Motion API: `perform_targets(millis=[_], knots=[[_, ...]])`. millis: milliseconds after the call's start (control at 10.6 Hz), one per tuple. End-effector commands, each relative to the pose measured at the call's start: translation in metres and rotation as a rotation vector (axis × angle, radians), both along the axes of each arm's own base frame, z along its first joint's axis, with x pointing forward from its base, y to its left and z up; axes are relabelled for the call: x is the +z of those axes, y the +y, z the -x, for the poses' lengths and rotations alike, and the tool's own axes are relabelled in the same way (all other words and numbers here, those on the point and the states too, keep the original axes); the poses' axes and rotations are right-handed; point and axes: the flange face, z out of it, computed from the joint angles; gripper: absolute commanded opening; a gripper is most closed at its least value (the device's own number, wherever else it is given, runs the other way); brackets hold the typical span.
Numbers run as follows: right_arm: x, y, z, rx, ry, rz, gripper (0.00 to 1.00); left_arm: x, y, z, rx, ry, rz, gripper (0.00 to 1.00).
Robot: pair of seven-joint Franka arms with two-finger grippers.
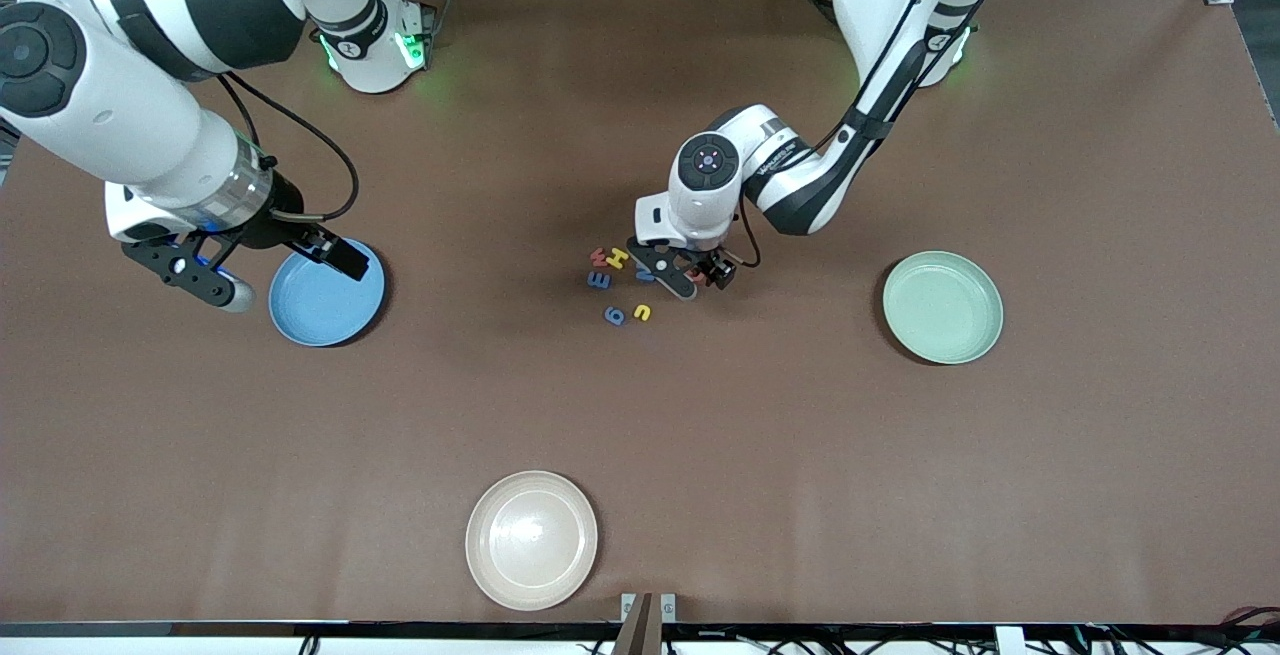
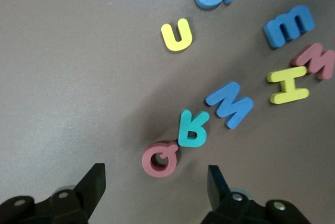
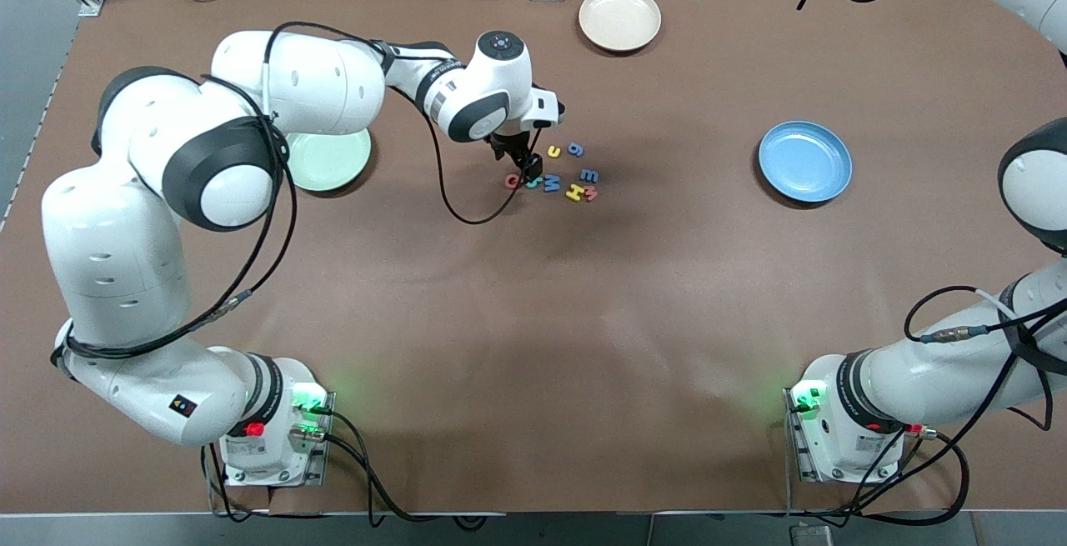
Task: Sort upper and lower case letters into plates
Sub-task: 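Lower the left gripper onto the pink q and close it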
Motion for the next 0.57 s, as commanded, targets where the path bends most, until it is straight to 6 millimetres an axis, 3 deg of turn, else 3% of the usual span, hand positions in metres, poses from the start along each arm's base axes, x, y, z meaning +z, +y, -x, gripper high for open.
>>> perform_targets(millis=[0,471], knots=[[0.003,-0.002,-0.001,-0.021,-0.004,-0.013,1.0,-0.007,-0.003,0.001,-0.011,-0.033,-0.019,0.87],[0.003,-0.003,-0.001,-0.023,-0.004,-0.015,1.0,-0.019,-0.001,0.006,-0.03,-0.031,-0.042,0.85]])
